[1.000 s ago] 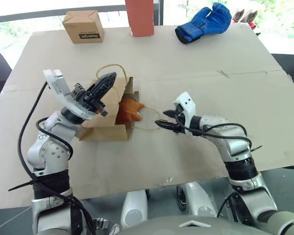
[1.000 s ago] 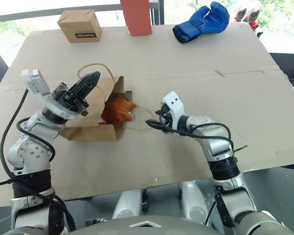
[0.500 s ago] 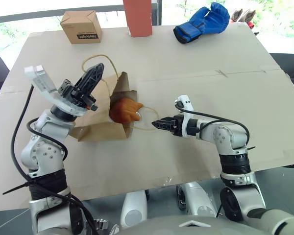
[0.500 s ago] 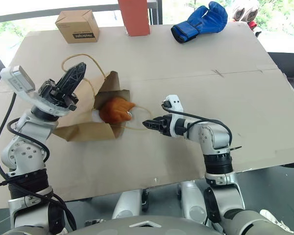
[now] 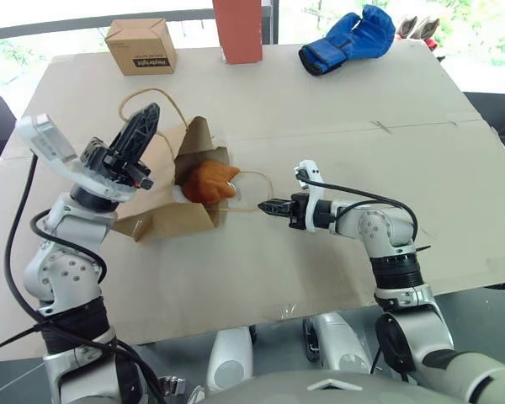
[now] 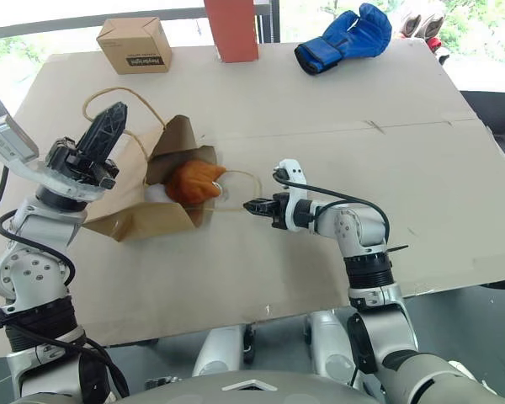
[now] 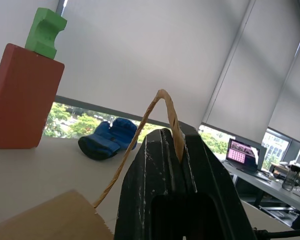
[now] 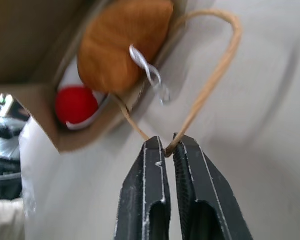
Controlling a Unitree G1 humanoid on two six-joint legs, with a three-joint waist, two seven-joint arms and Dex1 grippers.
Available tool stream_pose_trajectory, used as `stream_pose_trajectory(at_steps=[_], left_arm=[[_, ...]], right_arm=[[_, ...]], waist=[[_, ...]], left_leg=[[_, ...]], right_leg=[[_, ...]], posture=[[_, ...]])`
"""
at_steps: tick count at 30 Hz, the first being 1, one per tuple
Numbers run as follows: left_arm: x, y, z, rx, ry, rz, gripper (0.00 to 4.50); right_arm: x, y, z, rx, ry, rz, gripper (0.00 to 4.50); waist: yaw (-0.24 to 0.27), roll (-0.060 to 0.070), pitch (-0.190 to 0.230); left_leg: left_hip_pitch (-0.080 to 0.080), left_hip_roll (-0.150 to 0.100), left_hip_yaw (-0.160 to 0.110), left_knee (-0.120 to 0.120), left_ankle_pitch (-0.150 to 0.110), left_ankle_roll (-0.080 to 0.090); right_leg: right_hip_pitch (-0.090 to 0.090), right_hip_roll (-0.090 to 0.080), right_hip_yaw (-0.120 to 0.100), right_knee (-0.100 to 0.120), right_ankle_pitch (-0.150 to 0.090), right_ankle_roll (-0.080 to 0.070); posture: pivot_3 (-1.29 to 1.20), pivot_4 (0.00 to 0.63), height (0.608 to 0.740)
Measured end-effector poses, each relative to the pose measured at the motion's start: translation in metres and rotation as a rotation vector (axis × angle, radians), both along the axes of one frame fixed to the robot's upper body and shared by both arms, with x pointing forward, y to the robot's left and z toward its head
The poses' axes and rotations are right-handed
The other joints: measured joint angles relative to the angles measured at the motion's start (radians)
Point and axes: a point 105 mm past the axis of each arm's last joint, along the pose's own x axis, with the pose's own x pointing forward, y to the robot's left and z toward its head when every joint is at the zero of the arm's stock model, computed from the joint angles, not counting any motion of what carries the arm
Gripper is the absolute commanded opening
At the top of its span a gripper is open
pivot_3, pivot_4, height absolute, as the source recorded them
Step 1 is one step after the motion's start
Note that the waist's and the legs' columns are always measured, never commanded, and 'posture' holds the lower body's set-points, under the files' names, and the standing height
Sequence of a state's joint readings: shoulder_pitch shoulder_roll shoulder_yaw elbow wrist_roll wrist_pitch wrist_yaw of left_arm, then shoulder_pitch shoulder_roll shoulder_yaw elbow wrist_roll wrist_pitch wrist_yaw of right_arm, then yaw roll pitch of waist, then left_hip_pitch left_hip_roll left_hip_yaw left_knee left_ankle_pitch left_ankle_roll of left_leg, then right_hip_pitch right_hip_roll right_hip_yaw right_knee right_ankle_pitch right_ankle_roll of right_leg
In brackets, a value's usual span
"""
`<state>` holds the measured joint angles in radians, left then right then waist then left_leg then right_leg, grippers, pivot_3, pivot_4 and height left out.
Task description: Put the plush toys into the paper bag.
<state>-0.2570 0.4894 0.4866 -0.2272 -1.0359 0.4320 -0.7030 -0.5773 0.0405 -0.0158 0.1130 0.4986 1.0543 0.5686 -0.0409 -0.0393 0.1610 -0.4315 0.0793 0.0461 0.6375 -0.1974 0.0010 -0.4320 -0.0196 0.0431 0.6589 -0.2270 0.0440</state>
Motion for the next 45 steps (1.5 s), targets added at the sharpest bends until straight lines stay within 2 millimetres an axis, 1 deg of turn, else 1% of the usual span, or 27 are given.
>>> stream_pose_trajectory(at_steps=[3, 5, 7, 8, 9, 10, 12, 14, 15, 16, 17, 18, 19, 20, 21, 22, 23, 25, 26, 28, 29, 34, 36, 38, 40, 42, 45], left_arm=[[0.000, -0.001, 0.000, -0.013, -0.002, -0.006, 0.00], [0.001, -0.002, 0.004, -0.043, -0.011, -0.013, 0.00], [0.002, -0.001, 0.015, -0.103, -0.035, -0.015, 0.00], [0.003, 0.002, 0.022, -0.133, -0.052, -0.011, 0.00], [0.003, 0.004, 0.026, -0.154, -0.062, -0.009, 0.00], [0.003, 0.006, 0.028, -0.164, -0.066, -0.005, 0.00], [0.006, 0.016, 0.029, -0.223, -0.058, 0.013, 0.00], [0.011, 0.020, 0.023, -0.246, -0.032, 0.024, 0.00], [0.013, 0.021, 0.020, -0.257, -0.022, 0.023, 0.00], [0.015, 0.021, 0.018, -0.266, -0.018, 0.017, 0.00], [0.016, 0.021, 0.016, -0.270, -0.016, 0.008, 0.00], [0.017, 0.020, 0.016, -0.271, -0.016, 0.004, 0.00], [0.017, 0.020, 0.016, -0.272, -0.018, -0.001, 0.00], [0.017, 0.020, 0.017, -0.270, -0.022, -0.006, 0.00], [0.016, 0.019, 0.017, -0.266, -0.027, -0.012, 0.00], [0.016, 0.020, 0.018, -0.264, -0.028, -0.013, 0.00], [0.015, 0.021, 0.018, -0.260, -0.029, -0.008, 0.00], [0.013, 0.025, 0.018, -0.246, -0.031, -0.006, 0.00], [0.012, 0.026, 0.017, -0.240, -0.026, -0.004, 0.00], [0.010, 0.031, 0.013, -0.234, -0.012, 0.009, 0.00], [0.007, 0.035, 0.011, -0.236, -0.006, 0.020, 0.00], [-0.006, 0.047, 0.005, -0.239, 0.010, 0.056, 0.00], [-0.012, 0.051, 0.005, -0.234, 0.008, 0.082, 0.00], [-0.014, 0.050, 0.006, -0.231, 0.005, 0.085, 0.00], [-0.019, 0.048, 0.009, -0.221, -0.001, 0.090, 0.00], [-0.022, 0.046, 0.011, -0.219, -0.008, 0.090, 0.00], [-0.027, 0.047, 0.011, -0.213, -0.004, 0.109, 0.00]], right_arm=[[0.007, -0.004, 0.007, 0.032, -0.040, -0.031, 0.02], [0.012, -0.009, 0.021, 0.070, -0.087, -0.040, 0.02], [0.014, -0.016, 0.060, 0.158, -0.196, -0.032, 0.02], [0.013, -0.020, 0.087, 0.213, -0.270, -0.019, 0.02], [0.011, -0.022, 0.109, 0.257, -0.329, -0.007, 0.02], [0.009, -0.024, 0.120, 0.279, -0.358, -0.001, 0.02], [-0.006, -0.030, 0.166, 0.380, -0.468, 0.058, 0.02], [-0.020, -0.032, 0.192, 0.433, -0.538, 0.106, 0.02], [-0.027, -0.034, 0.199, 0.446, -0.559, 0.124, 0.02], [-0.030, -0.034, 0.199, 0.419, -0.573, 0.124, 0.02], [-0.028, -0.034, 0.191, 0.368, -0.561, 0.107, 0.02], [-0.024, -0.034, 0.182, 0.327, -0.540, 0.086, 0.02], [-0.014, -0.036, 0.165, 0.258, -0.495, 0.042, 0.25], [-0.005, -0.040, 0.149, 0.205, -0.450, 0.000, 0.54], [0.006, -0.046, 0.126, 0.132, -0.388, -0.050, 0.88], [0.009, -0.049, 0.117, 0.112, -0.363, -0.066, 1.28], [0.016, -0.053, 0.100, 0.078, -0.305, -0.101, 1.76], [0.026, -0.054, 0.070, 0.009, -0.224, -0.154, 2.52], [0.031, -0.053, 0.061, -0.017, -0.199, -0.171, 2.93], [0.035, -0.047, 0.049, -0.021, -0.146, -0.189, 2.93], [0.037, -0.039, 0.044, 0.000, -0.105, -0.191, 2.93], [0.048, -0.010, 0.036, 0.027, -0.025, -0.169, 2.93], [0.044, 0.006, 0.030, 0.040, 0.009, -0.120, 2.93], [0.040, 0.015, 0.023, 0.036, 0.033, -0.085, 2.93], [0.031, 0.027, 0.013, 0.008, 0.050, -0.022, 2.93], [0.026, 0.033, 0.006, -0.001, 0.066, 0.000, 2.93], [0.026, 0.038, 0.006, 0.047, 0.081, 0.009, 2.93]], waist=[[0.000, 0.000, 0.000], [0.002, 0.000, 0.001], [0.004, 0.000, 0.002], [0.004, 0.000, 0.002], [0.004, 0.000, 0.002], [0.004, 0.000, 0.002], [0.002, 0.001, 0.002], [0.002, 0.000, 0.002], [0.002, 0.000, 0.002], [0.003, 0.000, 0.001], [0.003, -0.001, 0.001], [0.004, -0.001, 0.001], [0.004, -0.001, 0.001], [0.004, -0.001, 0.001], [0.004, -0.001, 0.001], [0.003, -0.001, 0.001], [0.003, -0.001, 0.001], [-0.003, -0.001, 0.001], [-0.006, -0.001, 0.001], [-0.007, 0.000, 0.001], [-0.007, 0.000, 0.001], [-0.001, 0.000, 0.001], [0.002, -0.001, 0.001], [0.004, -0.001, 0.001], [0.002, -0.001, 0.001], [0.002, -0.001, 0.001], [0.000, -0.001, 0.001]], left_leg=[[-0.001, 0.000, 0.000, 0.000, 0.000, 0.000], [-0.001, 0.000, 0.000, 0.000, 0.000, 0.000], [-0.002, 0.000, 0.000, 0.000, 0.000, 0.000], [-0.002, 0.000, 0.000, 0.000, 0.000, 0.000], [-0.001, 0.000, -0.001, 0.000, 0.000, 0.000], [-0.001, 0.000, -0.001, 0.000, 0.000, 0.000], [-0.001, 0.000, -0.001, -0.001, 0.000, 0.000], [-0.001, 0.000, -0.002, -0.002, 0.000, 0.000], [-0.001, 0.000, -0.002, -0.002, 0.000, 0.000], [-0.001, 0.000, -0.002, -0.002, 0.000, 0.000], [-0.001, 0.000, -0.001, -0.002, 0.000, 0.000], [-0.001, 0.000, -0.001, -0.002, 0.000, 0.000], [-0.001, 0.000, -0.001, -0.001, 0.000, 0.000], [-0.001, -0.001, 0.000, -0.001, 0.000, 0.000], [-0.001, -0.001, 0.001, -0.001, 0.000, 0.000], [-0.001, -0.001, 0.001, -0.001, 0.000, 0.000], [-0.001, -0.001, 0.001, -0.001, 0.000, 0.000], [-0.001, -0.001, 0.001, -0.001, 0.000, 0.000], [-0.001, 0.000, 0.001, -0.002, 0.000, 0.000], [0.000, 0.001, 0.001, -0.002, 0.000, 0.000], [-0.001, 0.001, 0.000, -0.002, 0.000, 0.000], [-0.001, 0.001, 0.000, -0.003, 0.000, 0.000], [-0.002, 0.001, 0.000, -0.002, 0.000, 0.000], [-0.002, 0.001, 0.000, -0.002, 0.000, 0.000], [-0.002, 0.001, 0.001, -0.002, 0.000, 0.000], [-0.001, 0.001, 0.000, -0.002, 0.000, 0.000], [-0.001, 0.001, 0.000, -0.002, 0.000, 0.000]], right_leg=[[0.000, 0.000, 0.000, -0.001, 0.000, 0.000], [0.000, 0.000, 0.000, -0.001, 0.000, 0.001], [0.000, 0.000, 0.000, -0.001, 0.001, 0.001], [0.000, 0.000, 0.000, -0.001, 0.001, 0.001], [0.000, 0.000, 0.000, -0.001, 0.001, 0.001], [0.000, 0.000, 0.000, -0.001, 0.001, 0.001], [0.000, 0.000, 0.000, -0.001, 0.001, 0.001], [0.000, 0.000, -0.001, -0.001, 0.001, 0.001], [0.000, 0.000, -0.001, -0.001, 0.000, 0.001], [0.000, 0.000, -0.001, -0.002, 0.000, 0.001], [0.000, 0.000, -0.001, -0.002, 0.000, 0.001], [0.000, 0.000, -0.001, -0.002, 0.000, 0.001], [0.000, 0.000, -0.001, -0.002, 0.000, 0.000], [0.000, -0.001, 0.000, -0.002, 0.000, -0.001], [0.000, -0.001, 0.001, -0.002, -0.001, -0.002], [0.000, -0.001, 0.001, -0.002, -0.001, -0.003], [0.000, -0.001, 0.001, -0.002, -0.001, -0.003], [-0.001, 0.000, 0.002, -0.002, 0.001, 0.001], [-0.001, 0.001, 0.002, -0.002, 0.001, 0.001], [-0.001, 0.002, 0.002, -0.001, 0.000, 0.001], [-0.001, 0.002, 0.001, -0.001, 0.000, 0.001], [-0.001, 0.001, 0.001, -0.002, 0.000, 0.000], [-0.001, 0.001, 0.000, -0.003, 0.000, 0.000], [-0.001, 0.000, 0.000, -0.003, 0.000, 0.000], [-0.001, 0.000, 0.000, -0.003, 0.000, 0.000], [-0.001, 0.000, 0.000, -0.003, 0.000, 0.000], [-0.001, 0.000, 0.000, -0.003, 0.000, 0.000]], posture=[[0.00, 0.150, 0.740], [0.00, 0.150, 0.740], [0.00, 0.150, 0.740], [0.00, 0.150, 0.740], [0.00, 0.150, 0.740], [0.00, 0.150, 0.740], [0.00, 0.150, 0.740], [0.00, 0.150, 0.740], [0.00, 0.150, 0.740], [0.00, 0.150, 0.740], [0.00, 0.150, 0.740], [0.00, 0.150, 0.740], [0.00, 0.150, 0.740], [0.00, 0.150, 0.740], [0.00, 0.150, 0.740], [0.00, 0.150, 0.740], [0.00, 0.150, 0.740], [0.00, 0.150, 0.740], [0.00, 0.150, 0.740], [0.00, 0.150, 0.740], [0.00, 0.150, 0.740], [0.00, 0.150, 0.740], [0.00, 0.150, 0.740], [0.00, 0.150, 0.740], [0.00, 0.150, 0.740], [0.00, 0.150, 0.740], [0.00, 0.150, 0.740]])
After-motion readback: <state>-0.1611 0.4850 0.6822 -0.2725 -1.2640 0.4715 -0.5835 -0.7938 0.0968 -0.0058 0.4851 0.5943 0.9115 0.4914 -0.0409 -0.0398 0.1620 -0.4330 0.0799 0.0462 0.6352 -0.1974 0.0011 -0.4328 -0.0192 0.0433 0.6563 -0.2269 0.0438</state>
